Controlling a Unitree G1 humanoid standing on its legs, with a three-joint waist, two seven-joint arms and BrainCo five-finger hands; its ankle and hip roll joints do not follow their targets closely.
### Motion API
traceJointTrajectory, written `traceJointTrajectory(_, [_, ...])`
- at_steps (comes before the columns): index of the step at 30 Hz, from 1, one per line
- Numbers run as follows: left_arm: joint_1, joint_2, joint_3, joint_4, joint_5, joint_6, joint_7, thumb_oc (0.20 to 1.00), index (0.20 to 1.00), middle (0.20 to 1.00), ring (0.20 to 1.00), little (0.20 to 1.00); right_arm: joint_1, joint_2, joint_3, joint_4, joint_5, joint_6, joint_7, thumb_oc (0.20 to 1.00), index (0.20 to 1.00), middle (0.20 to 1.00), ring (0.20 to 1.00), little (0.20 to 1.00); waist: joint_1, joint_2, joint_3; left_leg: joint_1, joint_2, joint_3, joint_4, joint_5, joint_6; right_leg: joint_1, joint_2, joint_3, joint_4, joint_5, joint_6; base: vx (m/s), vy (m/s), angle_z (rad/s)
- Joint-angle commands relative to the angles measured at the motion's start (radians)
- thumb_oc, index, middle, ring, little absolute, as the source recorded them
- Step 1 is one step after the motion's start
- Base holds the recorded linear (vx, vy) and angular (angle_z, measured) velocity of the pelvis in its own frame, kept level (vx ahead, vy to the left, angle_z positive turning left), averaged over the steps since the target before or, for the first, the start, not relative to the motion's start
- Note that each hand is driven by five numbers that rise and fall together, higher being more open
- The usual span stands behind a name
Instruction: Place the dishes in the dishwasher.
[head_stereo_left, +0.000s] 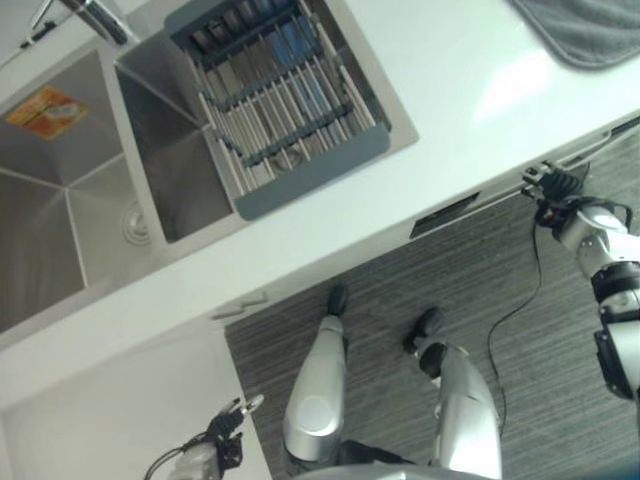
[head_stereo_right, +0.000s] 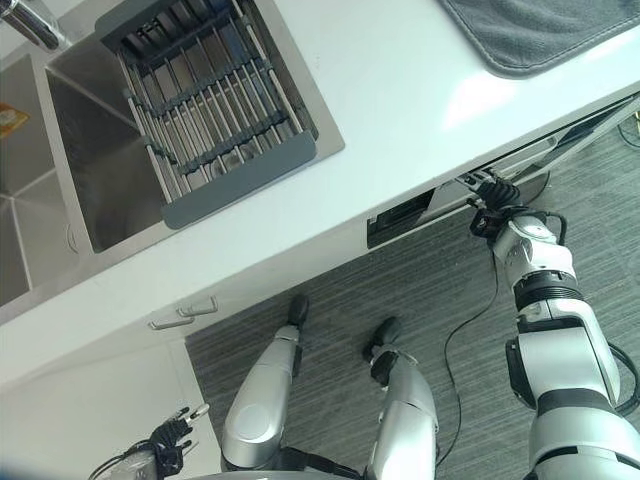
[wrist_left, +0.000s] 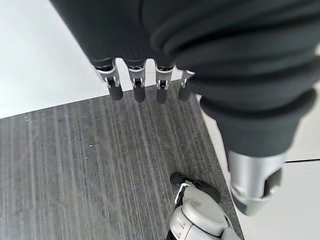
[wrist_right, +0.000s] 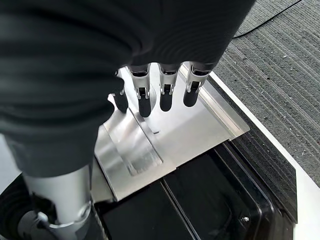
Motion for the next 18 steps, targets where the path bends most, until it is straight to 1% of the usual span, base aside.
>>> traceJointTrajectory(1, [0.020,0.077,-0.048,-0.015,-0.005,0.013,-0.050,1.000,1.000,1.000,1.000,1.000,-0.220,0.067,-0.015,-0.087,0.140,-0.103,0.059,1.000,1.000,1.000,1.000,1.000,0.057,-0.033,-0.033,-0.014,-0.033,0.003,0.055,-0.034,0.034,0.146,-0.024,0.063,0.014,-0.102,0.096,0.01,0.049,0.02])
traceJointTrajectory(3, [0.015,0.060,-0.047,-0.006,-0.008,0.034,-0.049,1.000,1.000,1.000,1.000,1.000,-0.143,0.095,-0.048,-0.083,0.096,-0.126,0.065,1.000,1.000,1.000,1.000,1.000,0.042,-0.031,-0.039,0.008,-0.034,0.013,0.040,-0.034,0.033,0.168,-0.020,0.069,-0.017,-0.093,0.101,0.02,0.079,0.02])
traceJointTrajectory(4, [0.011,0.044,-0.044,0.009,-0.015,0.043,-0.041,1.000,1.000,1.000,1.000,1.000,-0.081,0.119,-0.067,-0.067,0.047,-0.171,0.072,1.000,1.000,1.000,1.000,1.000,0.032,-0.027,-0.045,0.026,-0.034,0.022,0.027,-0.033,0.033,0.185,-0.022,0.071,-0.045,-0.080,0.107,-0.07,0.121,0.07])
traceJointTrajectory(5, [0.010,0.039,-0.042,0.016,-0.024,0.046,-0.040,1.000,1.000,1.000,1.000,1.000,-0.053,0.128,-0.076,-0.061,0.034,-0.180,0.067,1.000,1.000,1.000,1.000,1.000,0.028,-0.021,-0.046,0.024,-0.032,0.031,0.018,-0.008,0.038,0.185,-0.024,0.060,-0.064,-0.047,0.103,-0.06,0.160,0.07])
traceJointTrajectory(6, [0.012,0.021,-0.031,0.028,-0.060,0.060,-0.044,1.000,1.000,1.000,1.000,1.000,0.028,0.153,-0.097,-0.054,0.024,-0.205,0.076,1.000,1.000,1.000,1.000,1.000,0.010,-0.018,-0.056,0.049,-0.028,0.048,0.000,-0.007,0.036,0.206,-0.027,0.066,-0.099,-0.032,0.112,-0.06,0.156,0.03])
traceJointTrajectory(8, [0.011,0.005,-0.021,0.047,-0.045,0.068,-0.027,1.000,1.000,1.000,1.000,1.000,0.130,0.191,-0.134,-0.068,0.033,-0.241,0.075,1.000,1.000,1.000,1.000,1.000,-0.017,-0.020,-0.073,0.084,-0.021,0.075,-0.027,-0.008,0.033,0.229,-0.034,0.074,-0.140,-0.013,0.127,0.03,0.129,-0.09])
traceJointTrajectory(9, [0.011,0.003,-0.020,0.049,-0.047,0.069,-0.029,1.000,1.000,1.000,1.000,1.000,0.141,0.194,-0.139,-0.070,0.032,-0.243,0.074,1.000,1.000,1.000,1.000,1.000,-0.020,-0.020,-0.074,0.087,-0.020,0.078,-0.030,-0.007,0.032,0.232,-0.034,0.075,-0.143,-0.012,0.128,0.02,0.127,-0.16])
traceJointTrajectory(10, [0.015,-0.013,-0.012,0.060,-0.059,0.072,-0.029,1.000,1.000,1.000,1.000,1.000,0.220,0.218,-0.167,-0.096,0.021,-0.262,0.064,1.000,1.000,1.000,1.000,1.000,-0.045,-0.025,-0.086,0.112,-0.015,0.100,-0.049,-0.009,0.032,0.248,-0.037,0.084,-0.166,-0.003,0.136,0.01,0.089,-0.23])
traceJointTrajectory(12, [0.021,-0.024,-0.007,0.067,-0.069,0.066,-0.032,1.000,1.000,1.000,1.000,1.000,0.281,0.236,-0.180,-0.115,0.008,-0.275,0.059,1.000,1.000,1.000,1.000,1.000,-0.061,-0.031,-0.096,0.128,-0.012,0.115,-0.060,-0.011,0.031,0.262,-0.037,0.091,-0.186,0.005,0.140,0.02,0.076,-0.12])
traceJointTrajectory(13, [0.023,-0.033,-0.007,0.073,-0.070,0.059,-0.034,1.000,1.000,1.000,1.000,1.000,0.328,0.251,-0.184,-0.129,-0.008,-0.282,0.046,1.000,1.000,1.000,1.000,1.000,-0.076,-0.037,-0.105,0.142,-0.010,0.127,-0.069,-0.014,0.031,0.274,-0.038,0.096,-0.202,0.010,0.143,0.06,0.072,-0.07])
traceJointTrajectory(14, [0.036,-0.044,-0.009,0.082,-0.062,0.038,-0.043,1.000,1.000,1.000,1.000,1.000,0.427,0.270,-0.191,-0.138,-0.029,-0.289,0.047,1.000,1.000,1.000,1.000,1.000,-0.103,-0.048,-0.124,0.174,-0.006,0.149,-0.083,-0.021,0.030,0.306,-0.038,0.104,-0.240,0.024,0.149,0.07,0.069,-0.12])
traceJointTrajectory(16, [0.044,-0.052,-0.013,0.080,-0.055,0.035,-0.044,1.000,1.000,1.000,1.000,1.000,0.484,0.279,-0.196,-0.137,-0.032,-0.288,0.054,1.000,1.000,1.000,1.000,1.000,-0.116,-0.055,-0.136,0.193,-0.004,0.166,-0.092,-0.026,0.029,0.328,-0.042,0.105,-0.272,0.036,0.154,0.06,0.038,-0.12])
traceJointTrajectory(17, [0.057,-0.062,-0.018,0.074,-0.038,0.032,-0.053,1.000,1.000,1.000,1.000,1.000,0.548,0.287,-0.211,-0.116,-0.032,-0.271,0.081,1.000,1.000,1.000,1.000,1.000,-0.134,-0.063,-0.154,0.219,-0.002,0.184,-0.103,-0.033,0.028,0.352,-0.047,0.107,-0.309,0.055,0.162,0.07,0.014,-0.20])
traceJointTrajectory(18, [0.060,-0.069,-0.022,0.069,-0.023,0.027,-0.054,1.000,1.000,1.000,1.000,1.000,0.617,0.297,-0.244,-0.041,-0.036,-0.253,0.105,1.000,1.000,1.000,1.000,1.000,-0.156,-0.078,-0.184,0.258,-0.007,0.209,-0.113,-0.052,0.030,0.388,-0.053,0.111,-0.368,0.087,0.180,0.06,0.010,-0.19])
